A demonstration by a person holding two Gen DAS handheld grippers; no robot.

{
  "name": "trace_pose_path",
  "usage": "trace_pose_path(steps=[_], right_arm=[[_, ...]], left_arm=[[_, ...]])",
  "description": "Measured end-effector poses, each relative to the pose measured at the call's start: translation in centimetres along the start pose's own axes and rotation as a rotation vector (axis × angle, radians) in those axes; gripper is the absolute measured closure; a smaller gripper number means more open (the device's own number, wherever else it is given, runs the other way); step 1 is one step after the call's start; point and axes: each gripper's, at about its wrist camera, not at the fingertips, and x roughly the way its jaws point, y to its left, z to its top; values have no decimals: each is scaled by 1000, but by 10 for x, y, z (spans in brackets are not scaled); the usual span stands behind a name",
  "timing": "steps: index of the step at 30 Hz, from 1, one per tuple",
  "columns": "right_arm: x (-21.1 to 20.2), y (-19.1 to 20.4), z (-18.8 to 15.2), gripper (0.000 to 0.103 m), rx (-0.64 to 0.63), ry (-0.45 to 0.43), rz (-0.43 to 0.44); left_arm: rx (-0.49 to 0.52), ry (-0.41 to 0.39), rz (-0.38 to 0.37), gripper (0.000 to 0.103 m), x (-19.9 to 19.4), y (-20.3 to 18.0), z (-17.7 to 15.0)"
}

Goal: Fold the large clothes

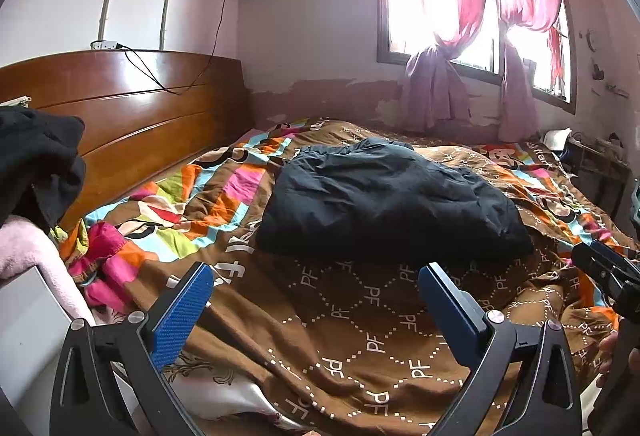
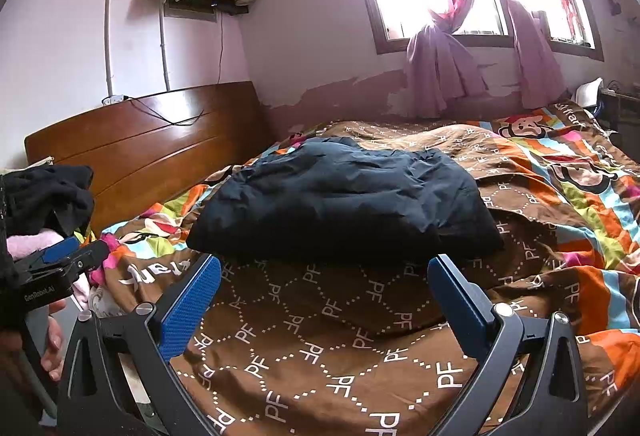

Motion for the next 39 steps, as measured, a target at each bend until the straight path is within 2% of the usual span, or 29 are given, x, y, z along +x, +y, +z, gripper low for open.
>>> trace_pose_path(steps=[24, 29, 33, 39], right_arm=[[0, 0, 0, 1, 0, 1, 0], [-1, -1, 0, 1, -1, 2, 0], [-1, 0, 0, 1, -3, 5, -1], [0, -1, -1, 1, -5, 6, -3]], left_arm=[[11, -1, 8, 0, -1, -1, 0], [22, -4, 44, 0, -1, -3, -2], [6, -8, 101, 0, -1, -2, -4], [-8, 6, 98, 0, 3, 3, -6]])
